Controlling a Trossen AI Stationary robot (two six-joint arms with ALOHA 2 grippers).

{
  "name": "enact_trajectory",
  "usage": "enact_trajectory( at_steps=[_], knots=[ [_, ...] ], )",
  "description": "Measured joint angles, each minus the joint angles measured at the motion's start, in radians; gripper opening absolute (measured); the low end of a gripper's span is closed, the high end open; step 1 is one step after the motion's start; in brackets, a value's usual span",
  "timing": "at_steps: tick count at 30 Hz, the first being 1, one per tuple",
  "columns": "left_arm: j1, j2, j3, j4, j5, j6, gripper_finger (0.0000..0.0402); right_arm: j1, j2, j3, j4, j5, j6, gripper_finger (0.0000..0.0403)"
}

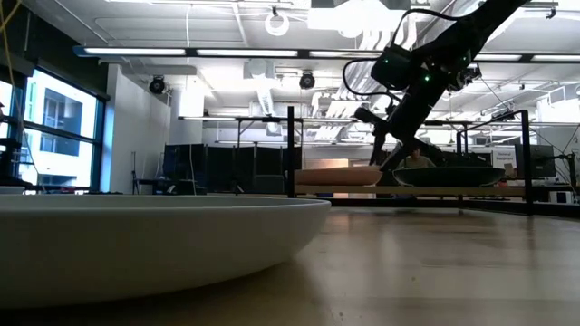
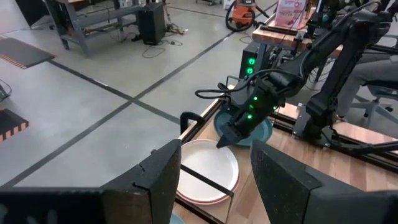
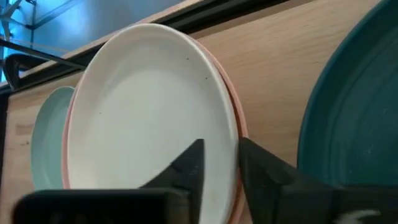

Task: Place and stack plates onto a shelf
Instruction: Stack the white plate on top of the pink plate on the shelf, then stack the blue plate on top of the green plate on the shelf

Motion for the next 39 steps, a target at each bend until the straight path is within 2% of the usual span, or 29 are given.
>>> enact_trajectory(
  at_steps=[5, 9, 14, 18, 20, 24, 28, 31, 35, 39],
  knots=[
    [0.000, -0.002, 0.000, 0.000, 0.000, 0.000, 0.0184, 0.000, -0.029, 0.000, -0.007, -0.029, -0.025, 0.0149],
    [0.000, -0.002, 0.000, 0.000, 0.000, 0.002, 0.0184, -0.009, -0.109, 0.000, -0.015, -0.025, -0.082, 0.0187],
    [0.000, -0.002, 0.000, -0.004, 0.003, 0.018, 0.0184, -0.031, -0.259, 0.000, -0.110, 0.013, -0.132, 0.0200],
    [0.000, -0.020, -0.035, 0.019, 0.025, 0.043, 0.0184, -0.001, -0.379, 0.000, -0.216, 0.012, -0.172, 0.0200],
    [0.000, -0.055, -0.118, 0.083, 0.044, 0.036, 0.0184, 0.042, -0.432, 0.000, -0.253, 0.018, -0.179, 0.0200],
    [-0.001, -0.169, -0.399, 0.352, 0.140, -0.033, 0.0184, 0.173, -0.508, 0.000, -0.247, 0.061, -0.181, 0.0200],
    [-0.002, -0.284, -0.676, 0.636, 0.251, -0.147, 0.0184, 0.324, -0.537, 0.000, -0.155, 0.110, -0.204, 0.0200],
    [-0.025, -0.342, -0.829, 0.765, 0.287, -0.225, 0.0184, 0.429, -0.530, 0.000, -0.044, 0.154, -0.263, 0.0200],
    [-0.062, -0.391, -0.941, 0.847, 0.288, -0.272, 0.0184, 0.513, -0.512, 0.000, 0.071, 0.204, -0.339, 0.0200],
    [-0.068, -0.412, -0.956, 0.855, 0.281, -0.280, 0.0184, 0.531, -0.512, 0.000, 0.099, 0.209, -0.361, 0.0200]
  ],
)
